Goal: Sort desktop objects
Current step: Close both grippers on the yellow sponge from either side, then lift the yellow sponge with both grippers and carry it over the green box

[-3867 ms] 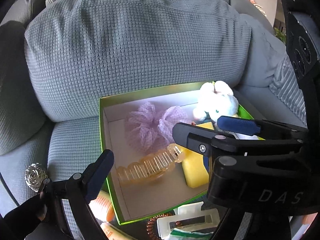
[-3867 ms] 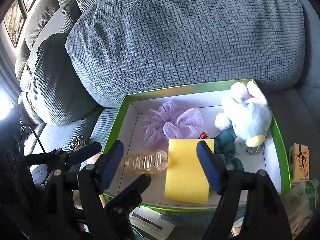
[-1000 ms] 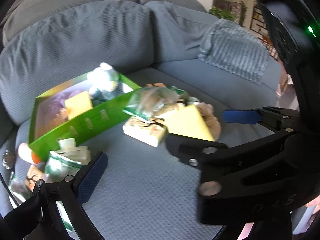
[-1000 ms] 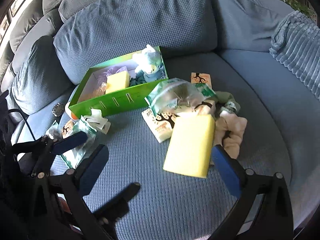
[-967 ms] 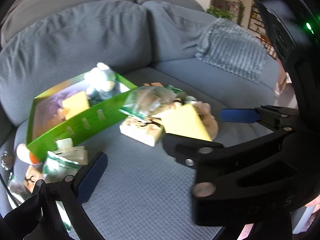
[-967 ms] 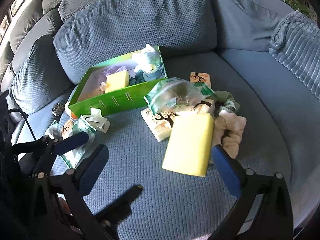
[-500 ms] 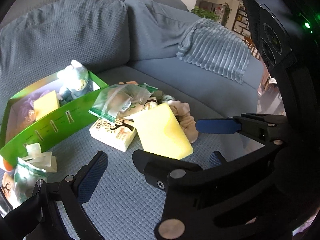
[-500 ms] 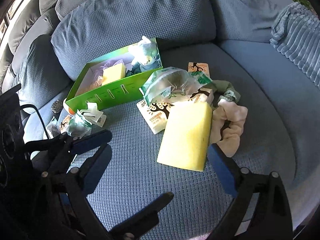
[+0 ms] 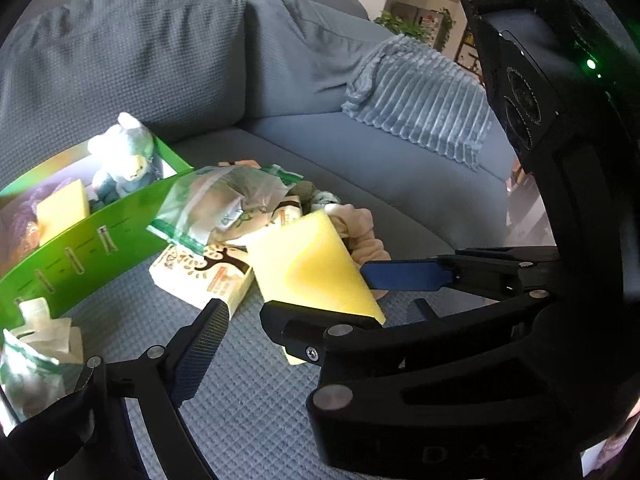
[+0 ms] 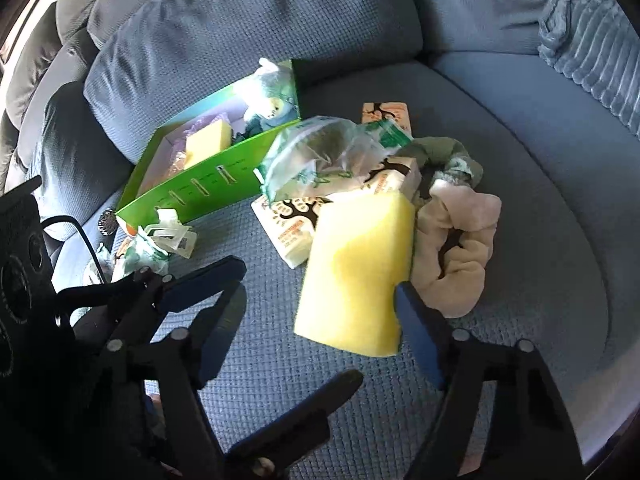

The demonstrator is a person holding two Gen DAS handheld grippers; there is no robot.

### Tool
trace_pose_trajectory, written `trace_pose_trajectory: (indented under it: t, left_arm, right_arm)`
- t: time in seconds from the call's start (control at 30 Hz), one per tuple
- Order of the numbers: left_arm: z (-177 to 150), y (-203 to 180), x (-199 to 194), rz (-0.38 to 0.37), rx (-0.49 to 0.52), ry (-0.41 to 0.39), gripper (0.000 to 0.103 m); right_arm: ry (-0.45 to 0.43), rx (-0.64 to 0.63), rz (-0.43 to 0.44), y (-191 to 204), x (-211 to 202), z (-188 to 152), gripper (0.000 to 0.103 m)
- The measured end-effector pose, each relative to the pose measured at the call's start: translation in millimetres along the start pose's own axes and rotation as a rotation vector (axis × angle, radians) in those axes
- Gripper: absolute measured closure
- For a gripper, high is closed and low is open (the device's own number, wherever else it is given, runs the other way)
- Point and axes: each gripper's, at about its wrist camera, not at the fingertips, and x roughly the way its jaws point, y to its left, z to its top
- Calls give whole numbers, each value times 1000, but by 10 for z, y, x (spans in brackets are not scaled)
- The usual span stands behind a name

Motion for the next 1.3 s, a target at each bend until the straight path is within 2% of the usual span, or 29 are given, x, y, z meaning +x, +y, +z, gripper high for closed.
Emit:
trace_pose_trajectory:
  t: [0.17,0.23,0.3,0.4,0.43,0.47,0.5,0.6,0.7,0.8,0.83,0.9,1.17,1.27,1.3]
  left_arm:
    - [21,34,56,-24,0,0,13]
    - [23,41,68,-31,0,0,15]
    - [21,35,91,-37,7,7,22]
    - [20,39,142,-53,6,12,23]
    - [20,43,163,-60,5,17,27]
    - [20,45,174,-64,3,21,36]
    - [24,49,204,-73,3,36,38]
    - [25,66,222,-89,-4,35,39]
    - [6,75,228,-100,-2,30,44]
    - [-4,75,240,-104,-1,30,46]
    - [-7,70,238,-103,1,32,46]
    - [-12,41,226,-76,25,34,51]
    - [10,76,186,-56,17,41,51]
    - [12,104,204,-27,1,45,51]
    - [10,113,206,-25,-4,50,51]
  right_arm:
    - [6,-1,-8,-20,38,34,36]
    - [13,0,-14,-30,59,47,43]
    - [16,-5,-23,-31,83,51,50]
    - [28,4,-26,-66,112,55,56]
    - [30,8,-27,-77,115,56,61]
    - [31,9,-28,-83,116,56,63]
    - [30,0,-36,-70,112,55,65]
    - [20,-24,-66,-61,106,58,71]
    - [27,-8,-59,-107,130,67,77]
    - [28,-19,-67,-98,155,53,78]
    - [23,-24,-69,-93,151,50,80]
    - [6,-27,-62,-92,103,62,92]
    - [4,-46,-53,8,82,71,94]
    - [21,-1,-55,-38,127,86,87]
    - [28,8,-49,-46,135,91,80]
